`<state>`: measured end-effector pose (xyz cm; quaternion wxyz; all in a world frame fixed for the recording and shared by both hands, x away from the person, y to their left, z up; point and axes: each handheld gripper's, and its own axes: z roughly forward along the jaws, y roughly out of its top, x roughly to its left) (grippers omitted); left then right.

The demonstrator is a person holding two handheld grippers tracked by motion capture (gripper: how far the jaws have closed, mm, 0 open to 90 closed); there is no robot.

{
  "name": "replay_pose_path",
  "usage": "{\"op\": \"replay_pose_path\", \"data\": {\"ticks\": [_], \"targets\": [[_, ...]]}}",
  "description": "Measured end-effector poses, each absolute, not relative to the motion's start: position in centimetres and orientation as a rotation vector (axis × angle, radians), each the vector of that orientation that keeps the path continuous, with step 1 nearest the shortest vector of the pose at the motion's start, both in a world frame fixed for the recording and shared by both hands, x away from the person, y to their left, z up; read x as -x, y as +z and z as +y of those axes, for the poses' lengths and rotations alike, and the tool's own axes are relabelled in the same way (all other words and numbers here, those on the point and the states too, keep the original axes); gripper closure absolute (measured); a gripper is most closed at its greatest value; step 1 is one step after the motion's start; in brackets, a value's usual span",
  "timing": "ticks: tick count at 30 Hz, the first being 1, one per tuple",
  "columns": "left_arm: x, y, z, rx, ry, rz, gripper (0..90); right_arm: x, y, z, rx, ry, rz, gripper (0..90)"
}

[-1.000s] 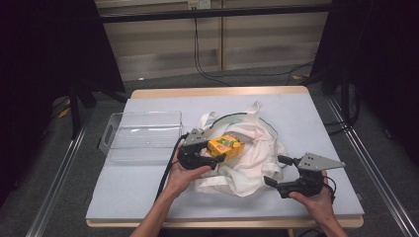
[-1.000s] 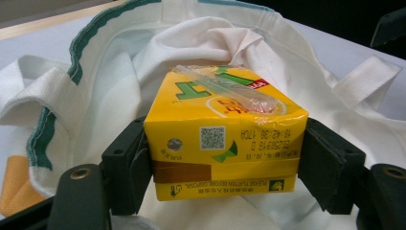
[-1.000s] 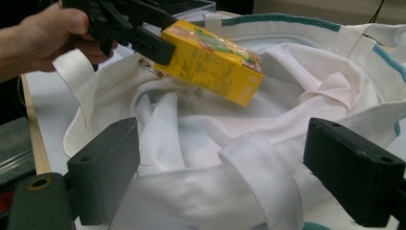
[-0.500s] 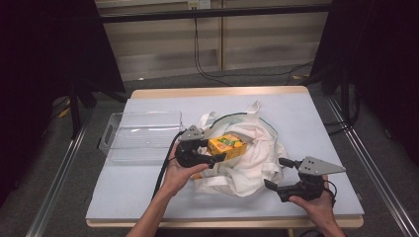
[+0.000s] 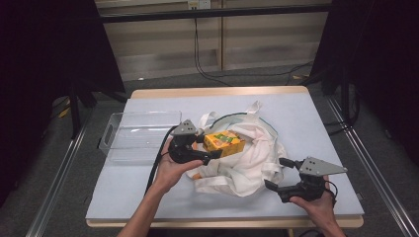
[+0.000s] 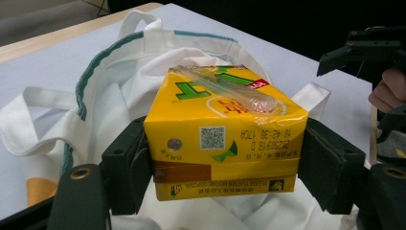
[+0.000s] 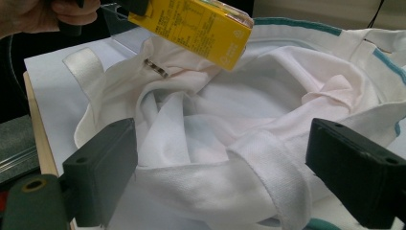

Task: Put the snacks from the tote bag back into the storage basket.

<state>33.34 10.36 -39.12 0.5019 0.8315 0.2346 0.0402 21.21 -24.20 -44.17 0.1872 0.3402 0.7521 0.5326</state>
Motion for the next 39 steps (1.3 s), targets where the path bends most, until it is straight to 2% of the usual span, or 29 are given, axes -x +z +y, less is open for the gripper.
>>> {"op": "replay_pose_path", "data": {"ticks": [8, 22, 39], "targets": [[-33.9, -38.4, 11.4, -2.008, 0.057, 0.575, 27.5, -21.4, -44.0, -24.2, -0.949, 1.509, 2.119, 10.3], [-34.5, -36.4, 13.6, -2.047, 0.105, 0.613, 27.5, -21.5, -44.0, -24.3, -0.956, 1.506, 2.120, 10.4], [-35.9, -35.5, 17.5, -2.007, 0.103, 0.681, 27.5, -21.7, -44.0, -24.3, -0.955, 1.502, 2.119, 10.4]]}}
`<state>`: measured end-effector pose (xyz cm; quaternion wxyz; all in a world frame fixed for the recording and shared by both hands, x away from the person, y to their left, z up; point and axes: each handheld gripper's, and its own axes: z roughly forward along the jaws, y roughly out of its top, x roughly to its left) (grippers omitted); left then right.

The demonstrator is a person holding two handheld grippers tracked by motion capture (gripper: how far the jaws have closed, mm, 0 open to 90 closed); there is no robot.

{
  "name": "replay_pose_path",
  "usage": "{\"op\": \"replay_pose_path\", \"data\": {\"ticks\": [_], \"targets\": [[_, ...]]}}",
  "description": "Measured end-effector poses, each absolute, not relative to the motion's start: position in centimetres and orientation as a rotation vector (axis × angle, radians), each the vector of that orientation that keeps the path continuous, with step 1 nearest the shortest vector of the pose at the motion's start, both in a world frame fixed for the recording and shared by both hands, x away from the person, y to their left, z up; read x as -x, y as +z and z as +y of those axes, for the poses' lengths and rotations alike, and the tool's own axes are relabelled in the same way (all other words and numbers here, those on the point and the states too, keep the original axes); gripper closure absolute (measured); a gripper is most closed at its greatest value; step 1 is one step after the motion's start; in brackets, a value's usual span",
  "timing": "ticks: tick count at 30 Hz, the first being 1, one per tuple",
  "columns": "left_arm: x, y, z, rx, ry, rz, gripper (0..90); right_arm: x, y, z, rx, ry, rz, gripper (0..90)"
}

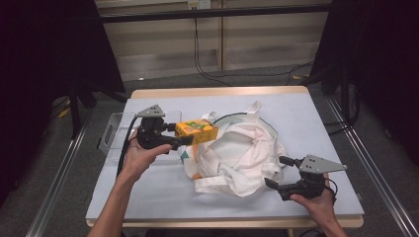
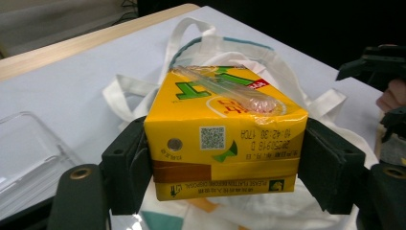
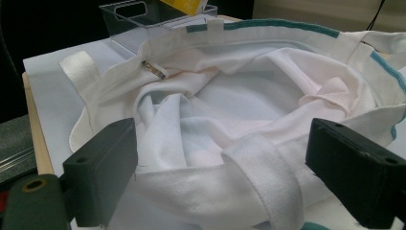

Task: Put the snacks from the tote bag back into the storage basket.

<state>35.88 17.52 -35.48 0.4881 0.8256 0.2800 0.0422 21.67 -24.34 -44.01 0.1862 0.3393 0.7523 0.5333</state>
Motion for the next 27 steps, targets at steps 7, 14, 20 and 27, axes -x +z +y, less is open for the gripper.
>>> {"op": "replay_pose_path", "data": {"ticks": [7, 14, 20, 27], "targets": [[-36.3, -35.3, 18.8, -1.994, 0.122, 0.718, 27.6, -21.7, -44.0, -24.4, -0.959, 1.501, 2.119, 10.4], [-36.8, -34.7, 20.2, -1.981, 0.155, 0.782, 27.5, -21.8, -44.1, -24.3, -0.960, 1.496, 2.124, 10.6], [-37.3, -34.8, 21.1, -1.987, 0.206, 0.854, 27.5, -21.9, -44.1, -24.3, -0.959, 1.491, 2.126, 10.6], [-37.5, -34.5, 22.0, -1.971, 0.230, 0.898, 27.6, -21.9, -44.2, -24.2, -0.965, 1.494, 2.128, 10.6]]}}
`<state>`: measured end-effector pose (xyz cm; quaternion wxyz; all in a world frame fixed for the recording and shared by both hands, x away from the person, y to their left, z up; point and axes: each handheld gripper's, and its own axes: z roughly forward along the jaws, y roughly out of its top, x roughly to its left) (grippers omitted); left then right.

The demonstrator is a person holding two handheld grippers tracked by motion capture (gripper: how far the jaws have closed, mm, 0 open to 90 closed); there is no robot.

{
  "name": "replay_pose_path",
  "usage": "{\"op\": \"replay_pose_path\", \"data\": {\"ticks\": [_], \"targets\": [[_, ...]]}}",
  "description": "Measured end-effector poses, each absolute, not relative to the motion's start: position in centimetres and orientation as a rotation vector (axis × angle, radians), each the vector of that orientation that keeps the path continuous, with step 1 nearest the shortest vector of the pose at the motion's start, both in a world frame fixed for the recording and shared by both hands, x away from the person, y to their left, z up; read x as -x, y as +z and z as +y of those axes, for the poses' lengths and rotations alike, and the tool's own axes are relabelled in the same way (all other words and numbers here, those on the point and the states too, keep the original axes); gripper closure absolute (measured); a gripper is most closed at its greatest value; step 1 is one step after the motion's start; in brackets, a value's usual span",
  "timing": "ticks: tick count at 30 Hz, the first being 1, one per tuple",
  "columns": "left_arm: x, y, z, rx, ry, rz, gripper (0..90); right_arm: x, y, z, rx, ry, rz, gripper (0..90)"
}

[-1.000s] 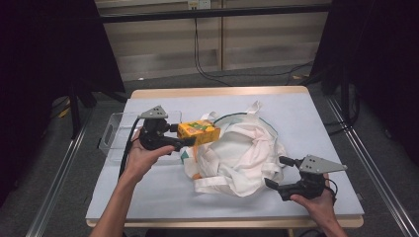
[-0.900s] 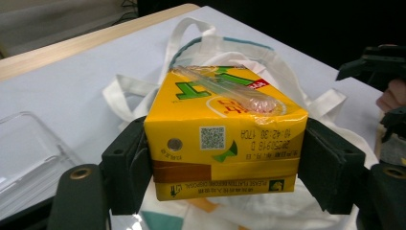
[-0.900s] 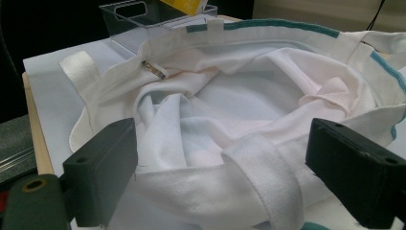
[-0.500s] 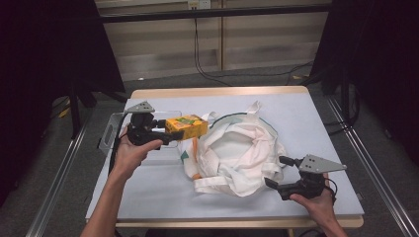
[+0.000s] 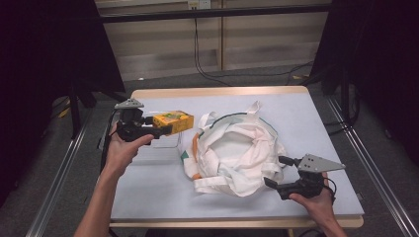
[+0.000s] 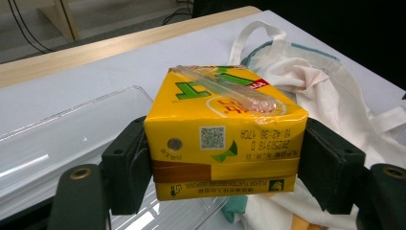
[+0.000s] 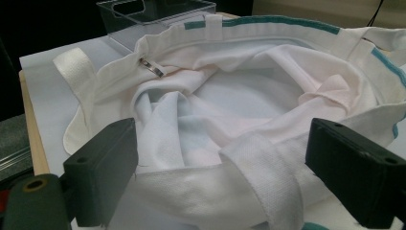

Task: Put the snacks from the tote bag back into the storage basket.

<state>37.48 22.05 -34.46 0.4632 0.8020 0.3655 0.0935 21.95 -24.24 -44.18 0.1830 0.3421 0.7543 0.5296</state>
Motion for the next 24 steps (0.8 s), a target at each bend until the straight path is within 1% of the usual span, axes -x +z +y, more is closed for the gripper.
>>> {"op": "replay_pose_path", "data": {"ticks": [21, 24], "targets": [[-38.5, -32.8, 23.8, -1.996, 0.265, 1.024, 27.5, -22.2, -44.4, -24.1, -0.959, 1.508, 2.141, 10.6], [-38.9, -33.0, 24.0, -1.990, 0.241, 1.056, 27.5, -22.3, -44.5, -24.2, -0.963, 1.505, 2.141, 10.6]]}}
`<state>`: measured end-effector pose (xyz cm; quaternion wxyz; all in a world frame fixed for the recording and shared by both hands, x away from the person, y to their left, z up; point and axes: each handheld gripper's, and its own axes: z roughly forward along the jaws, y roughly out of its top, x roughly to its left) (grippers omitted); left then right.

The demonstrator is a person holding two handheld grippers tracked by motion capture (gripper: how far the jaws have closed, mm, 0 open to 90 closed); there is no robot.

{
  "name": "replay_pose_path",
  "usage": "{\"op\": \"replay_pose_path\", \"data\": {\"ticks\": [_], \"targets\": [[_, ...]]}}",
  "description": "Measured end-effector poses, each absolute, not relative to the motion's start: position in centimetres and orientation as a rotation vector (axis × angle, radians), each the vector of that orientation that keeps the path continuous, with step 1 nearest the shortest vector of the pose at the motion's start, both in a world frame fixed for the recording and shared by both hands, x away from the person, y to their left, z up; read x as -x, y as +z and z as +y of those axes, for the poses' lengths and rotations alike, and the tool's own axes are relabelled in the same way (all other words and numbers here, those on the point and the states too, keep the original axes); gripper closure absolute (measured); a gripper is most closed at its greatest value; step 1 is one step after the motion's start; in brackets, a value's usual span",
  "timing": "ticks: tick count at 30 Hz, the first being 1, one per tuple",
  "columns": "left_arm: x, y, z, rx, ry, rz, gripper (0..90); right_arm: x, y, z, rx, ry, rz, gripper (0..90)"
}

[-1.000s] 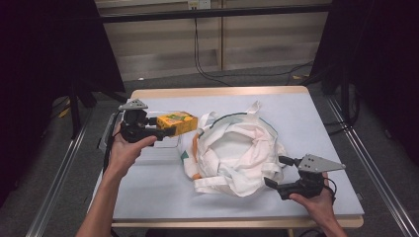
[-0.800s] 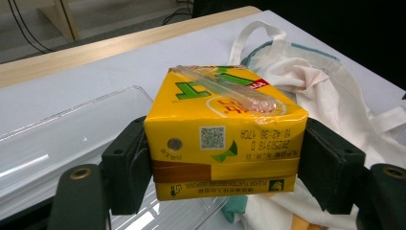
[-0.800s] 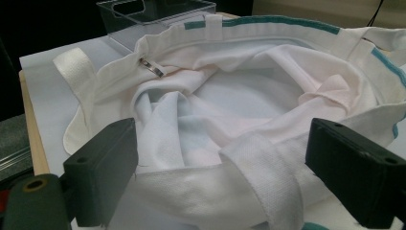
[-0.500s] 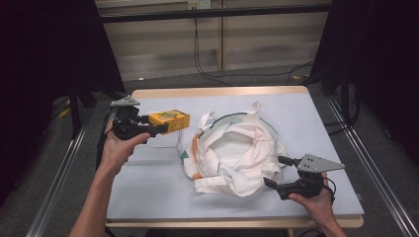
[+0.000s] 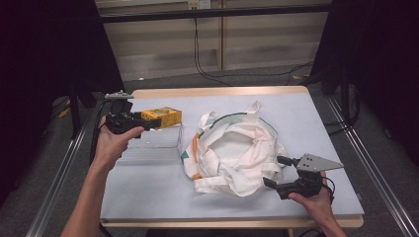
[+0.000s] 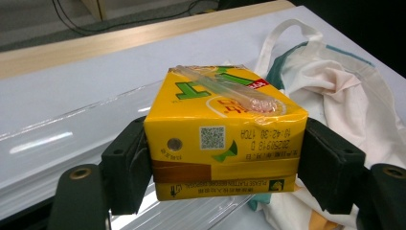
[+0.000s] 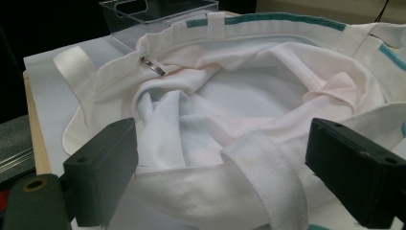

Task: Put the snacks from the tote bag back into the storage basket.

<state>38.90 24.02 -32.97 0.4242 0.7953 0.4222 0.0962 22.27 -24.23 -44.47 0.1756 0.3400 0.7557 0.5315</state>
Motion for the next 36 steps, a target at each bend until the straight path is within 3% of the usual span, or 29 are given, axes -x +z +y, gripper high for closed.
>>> {"op": "replay_pose_path", "data": {"ticks": [21, 36], "targets": [[-40.3, -33.7, 25.1, -2.076, 0.221, 1.194, 27.6, -22.3, -44.4, -24.2, -0.961, 1.501, 2.139, 10.6], [-42.1, -33.9, 23.5, -2.159, 0.198, 1.258, 27.6, -22.3, -44.4, -23.9, -0.956, 1.488, 2.148, 10.6]]}}
